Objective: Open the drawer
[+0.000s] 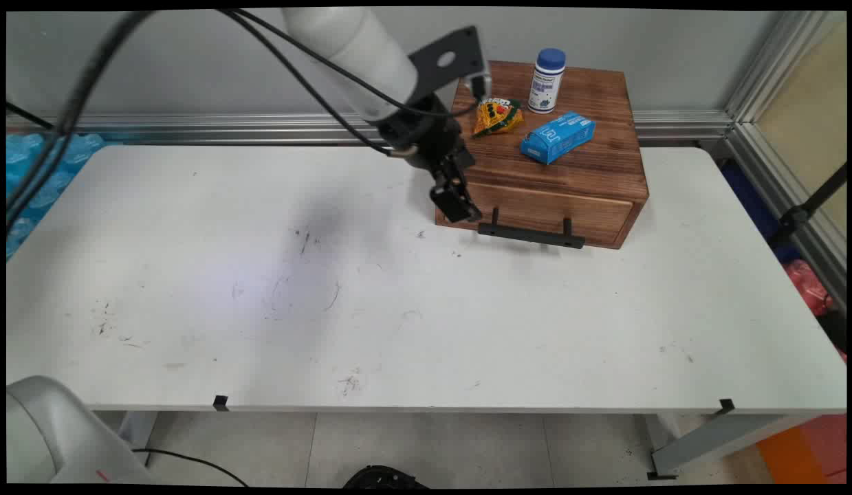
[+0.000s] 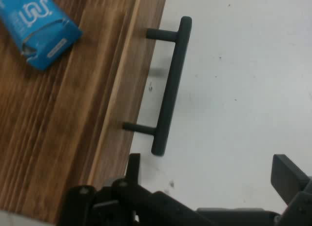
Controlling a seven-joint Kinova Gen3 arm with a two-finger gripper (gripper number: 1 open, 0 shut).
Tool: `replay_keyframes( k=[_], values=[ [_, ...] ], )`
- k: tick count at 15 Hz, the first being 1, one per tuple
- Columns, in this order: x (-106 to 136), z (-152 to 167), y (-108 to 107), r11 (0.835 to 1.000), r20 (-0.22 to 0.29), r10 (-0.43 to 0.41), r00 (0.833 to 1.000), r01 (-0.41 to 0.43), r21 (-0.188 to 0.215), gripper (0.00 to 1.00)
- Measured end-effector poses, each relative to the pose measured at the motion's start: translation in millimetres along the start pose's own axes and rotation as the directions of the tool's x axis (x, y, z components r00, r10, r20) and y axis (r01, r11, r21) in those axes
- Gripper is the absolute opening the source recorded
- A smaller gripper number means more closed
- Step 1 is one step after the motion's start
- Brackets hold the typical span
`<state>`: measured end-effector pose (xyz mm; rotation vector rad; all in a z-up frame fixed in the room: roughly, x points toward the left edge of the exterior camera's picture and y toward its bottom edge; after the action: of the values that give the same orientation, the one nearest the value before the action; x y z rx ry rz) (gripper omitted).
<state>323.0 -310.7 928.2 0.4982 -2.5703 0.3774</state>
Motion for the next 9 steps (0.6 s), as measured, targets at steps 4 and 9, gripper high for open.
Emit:
replay_keyframes(
  k=[4, 9],
  values=[
    [14, 36, -6, 0.999, 0.021, 0.031, 0.999, -0.031, -0.008, 1.0],
    [27, 73, -8, 0.999, 0.052, 0.048, 0.997, -0.047, -0.02, 1.0]
  ],
)
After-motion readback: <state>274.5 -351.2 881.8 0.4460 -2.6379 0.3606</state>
